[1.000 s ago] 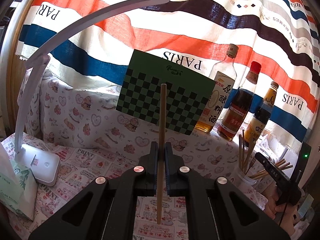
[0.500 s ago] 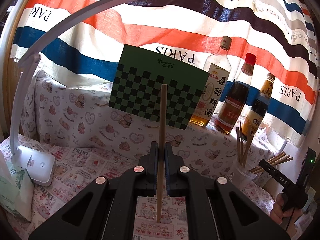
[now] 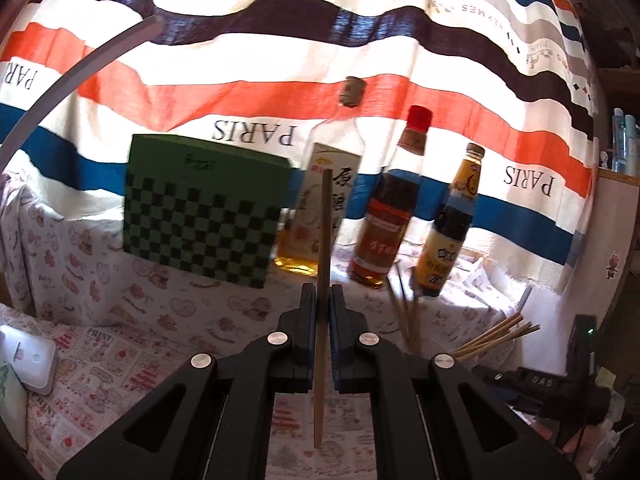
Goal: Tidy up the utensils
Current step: 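Lower the left gripper's chopstick into the clear cup and open it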
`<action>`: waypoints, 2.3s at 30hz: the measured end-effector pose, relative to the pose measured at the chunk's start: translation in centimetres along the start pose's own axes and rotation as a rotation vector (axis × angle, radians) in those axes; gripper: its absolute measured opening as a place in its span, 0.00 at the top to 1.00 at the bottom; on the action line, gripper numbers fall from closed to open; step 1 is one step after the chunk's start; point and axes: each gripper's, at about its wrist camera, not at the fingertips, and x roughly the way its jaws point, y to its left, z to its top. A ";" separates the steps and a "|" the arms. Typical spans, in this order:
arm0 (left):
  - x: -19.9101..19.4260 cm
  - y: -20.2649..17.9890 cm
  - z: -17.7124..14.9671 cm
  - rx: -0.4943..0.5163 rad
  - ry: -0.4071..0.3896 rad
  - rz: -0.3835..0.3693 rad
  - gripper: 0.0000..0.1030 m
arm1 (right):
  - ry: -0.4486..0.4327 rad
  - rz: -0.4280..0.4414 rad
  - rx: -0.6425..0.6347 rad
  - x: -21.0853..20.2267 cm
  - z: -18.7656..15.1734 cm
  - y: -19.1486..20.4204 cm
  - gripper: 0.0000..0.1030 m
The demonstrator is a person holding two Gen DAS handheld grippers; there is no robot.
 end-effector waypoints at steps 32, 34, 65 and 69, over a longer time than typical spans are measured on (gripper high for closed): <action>12.2 -12.8 1.1 0.055 -0.118 -0.125 0.95 | 0.018 -0.115 0.144 1.6 0.9 -3.9 0.52; 12.5 -12.8 0.2 0.058 -0.089 -0.138 0.95 | 0.027 -0.144 0.143 1.9 0.9 -4.0 0.52; 6.1 -9.2 -4.3 0.237 0.010 -0.011 0.21 | 0.036 -0.263 -0.065 1.7 -0.6 0.2 0.43; 4.4 -6.8 -5.0 0.230 0.025 -0.004 0.17 | -0.011 -0.223 -0.105 1.2 -1.1 1.1 0.39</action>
